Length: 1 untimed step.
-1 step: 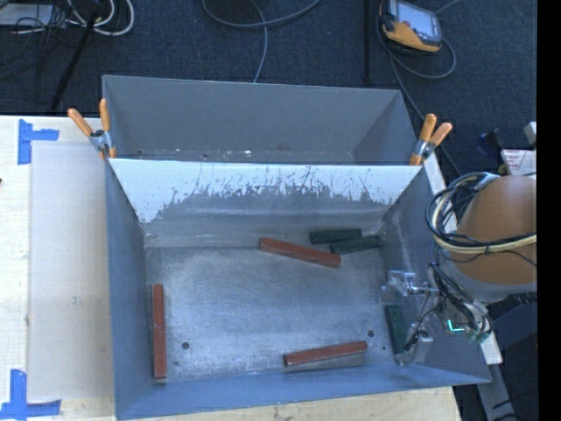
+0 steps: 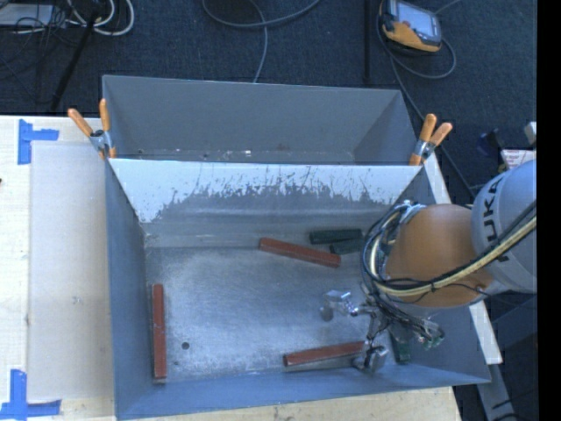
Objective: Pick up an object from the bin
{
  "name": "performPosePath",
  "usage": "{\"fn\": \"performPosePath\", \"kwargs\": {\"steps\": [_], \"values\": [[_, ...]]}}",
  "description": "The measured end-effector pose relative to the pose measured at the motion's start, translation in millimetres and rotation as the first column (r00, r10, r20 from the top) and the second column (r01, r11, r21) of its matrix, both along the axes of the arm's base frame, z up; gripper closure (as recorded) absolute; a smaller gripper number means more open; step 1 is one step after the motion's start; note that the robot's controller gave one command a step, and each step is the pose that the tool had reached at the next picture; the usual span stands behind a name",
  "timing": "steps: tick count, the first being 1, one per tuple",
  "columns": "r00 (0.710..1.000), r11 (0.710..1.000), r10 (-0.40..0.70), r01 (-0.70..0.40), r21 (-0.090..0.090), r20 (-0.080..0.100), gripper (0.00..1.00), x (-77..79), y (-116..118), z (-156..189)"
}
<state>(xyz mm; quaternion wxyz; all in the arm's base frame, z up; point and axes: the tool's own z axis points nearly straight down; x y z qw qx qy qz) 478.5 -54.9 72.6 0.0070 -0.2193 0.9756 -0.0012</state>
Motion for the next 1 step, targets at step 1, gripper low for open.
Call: {"fn": "performPosePath", "kwargs": {"steps": [1], "values": [[1.0,1.0,0.0,0.0,0.0,-0.011,1.0,-3.4,-0.3,-1.4]]}}
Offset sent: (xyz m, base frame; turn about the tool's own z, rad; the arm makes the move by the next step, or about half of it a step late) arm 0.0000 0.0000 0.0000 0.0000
